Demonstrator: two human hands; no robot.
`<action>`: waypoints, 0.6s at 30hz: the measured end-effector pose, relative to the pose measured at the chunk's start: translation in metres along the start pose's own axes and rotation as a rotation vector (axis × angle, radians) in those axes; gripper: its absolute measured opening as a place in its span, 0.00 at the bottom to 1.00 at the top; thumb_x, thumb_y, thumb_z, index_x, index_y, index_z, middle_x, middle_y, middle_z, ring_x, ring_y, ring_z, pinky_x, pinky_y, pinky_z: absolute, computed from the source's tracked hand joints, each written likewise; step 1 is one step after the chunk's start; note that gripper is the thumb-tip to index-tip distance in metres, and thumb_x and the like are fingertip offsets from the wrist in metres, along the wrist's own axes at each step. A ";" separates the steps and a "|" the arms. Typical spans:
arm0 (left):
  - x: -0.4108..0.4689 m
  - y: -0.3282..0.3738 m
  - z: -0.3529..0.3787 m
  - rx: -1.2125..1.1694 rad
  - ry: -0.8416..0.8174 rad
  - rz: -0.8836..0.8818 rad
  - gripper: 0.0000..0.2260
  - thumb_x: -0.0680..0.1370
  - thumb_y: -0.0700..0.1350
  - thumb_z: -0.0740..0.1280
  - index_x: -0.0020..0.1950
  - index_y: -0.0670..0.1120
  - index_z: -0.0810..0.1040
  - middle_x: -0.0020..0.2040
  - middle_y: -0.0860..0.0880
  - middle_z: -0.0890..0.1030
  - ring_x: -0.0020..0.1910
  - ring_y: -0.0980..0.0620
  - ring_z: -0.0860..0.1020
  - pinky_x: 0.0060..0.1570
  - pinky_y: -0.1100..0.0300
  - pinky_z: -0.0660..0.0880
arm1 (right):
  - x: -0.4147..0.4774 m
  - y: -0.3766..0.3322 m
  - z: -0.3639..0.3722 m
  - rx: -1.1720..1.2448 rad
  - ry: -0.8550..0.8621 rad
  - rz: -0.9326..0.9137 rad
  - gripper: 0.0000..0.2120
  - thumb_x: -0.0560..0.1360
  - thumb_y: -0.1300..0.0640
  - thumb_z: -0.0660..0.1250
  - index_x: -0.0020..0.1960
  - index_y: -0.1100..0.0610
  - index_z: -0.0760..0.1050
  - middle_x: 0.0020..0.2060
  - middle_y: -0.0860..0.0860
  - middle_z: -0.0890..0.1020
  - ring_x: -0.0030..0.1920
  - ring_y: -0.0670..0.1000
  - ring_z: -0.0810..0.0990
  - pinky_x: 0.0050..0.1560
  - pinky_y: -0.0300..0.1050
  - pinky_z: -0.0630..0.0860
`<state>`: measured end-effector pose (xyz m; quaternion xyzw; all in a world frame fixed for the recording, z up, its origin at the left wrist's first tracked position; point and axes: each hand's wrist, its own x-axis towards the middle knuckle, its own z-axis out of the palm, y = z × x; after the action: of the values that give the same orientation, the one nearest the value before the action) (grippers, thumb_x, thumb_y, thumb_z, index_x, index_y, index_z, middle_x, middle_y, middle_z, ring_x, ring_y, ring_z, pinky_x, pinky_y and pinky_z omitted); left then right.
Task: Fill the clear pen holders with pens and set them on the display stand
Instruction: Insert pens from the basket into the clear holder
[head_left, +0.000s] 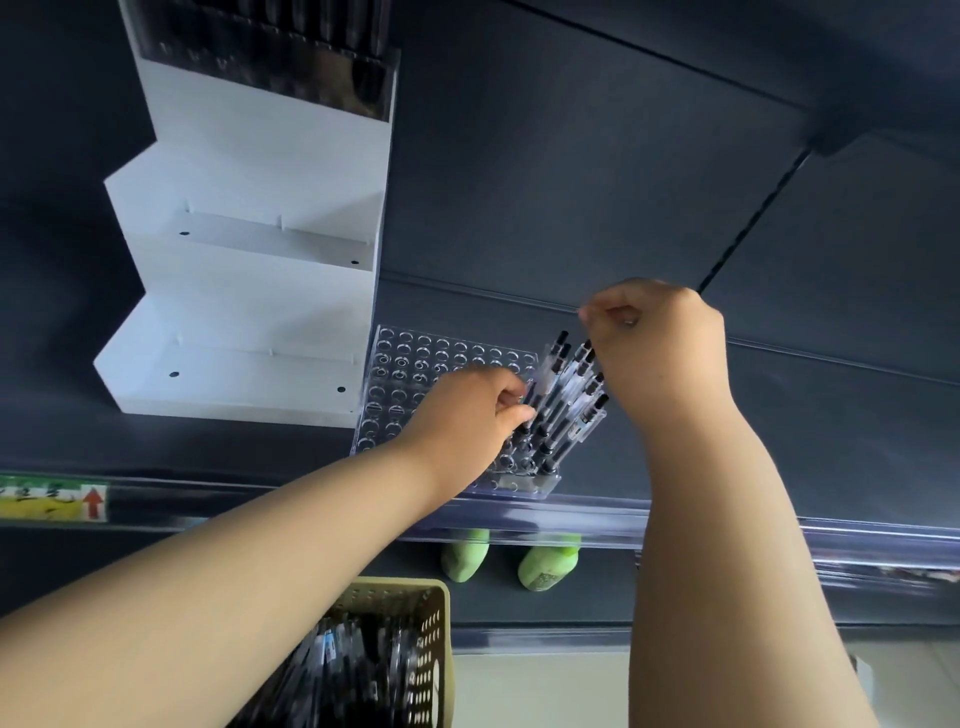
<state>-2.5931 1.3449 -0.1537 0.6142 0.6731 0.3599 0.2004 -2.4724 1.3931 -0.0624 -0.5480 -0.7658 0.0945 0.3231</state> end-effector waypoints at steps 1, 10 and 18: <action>-0.001 -0.001 -0.004 0.014 0.008 -0.011 0.12 0.78 0.48 0.65 0.60 0.46 0.77 0.53 0.51 0.80 0.49 0.56 0.75 0.50 0.66 0.69 | 0.000 0.000 -0.003 0.000 0.010 -0.004 0.06 0.74 0.56 0.65 0.44 0.52 0.81 0.36 0.47 0.80 0.42 0.53 0.79 0.48 0.46 0.76; -0.048 -0.001 -0.066 0.157 0.121 0.016 0.12 0.75 0.44 0.68 0.59 0.47 0.78 0.51 0.50 0.79 0.48 0.51 0.78 0.53 0.57 0.74 | -0.045 -0.019 -0.014 -0.015 0.051 -0.180 0.08 0.74 0.59 0.64 0.50 0.56 0.81 0.44 0.53 0.83 0.48 0.58 0.77 0.51 0.49 0.74; -0.162 -0.026 -0.105 0.698 -0.079 -0.060 0.16 0.79 0.50 0.61 0.67 0.52 0.70 0.62 0.50 0.75 0.61 0.49 0.72 0.53 0.55 0.72 | -0.126 -0.058 0.022 -0.176 -0.223 -0.498 0.10 0.75 0.56 0.63 0.52 0.55 0.80 0.46 0.54 0.83 0.50 0.59 0.76 0.51 0.51 0.73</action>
<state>-2.6588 1.1632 -0.1312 0.6390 0.7651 0.0779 0.0148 -2.5068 1.2620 -0.1000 -0.3553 -0.9128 0.0053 0.2014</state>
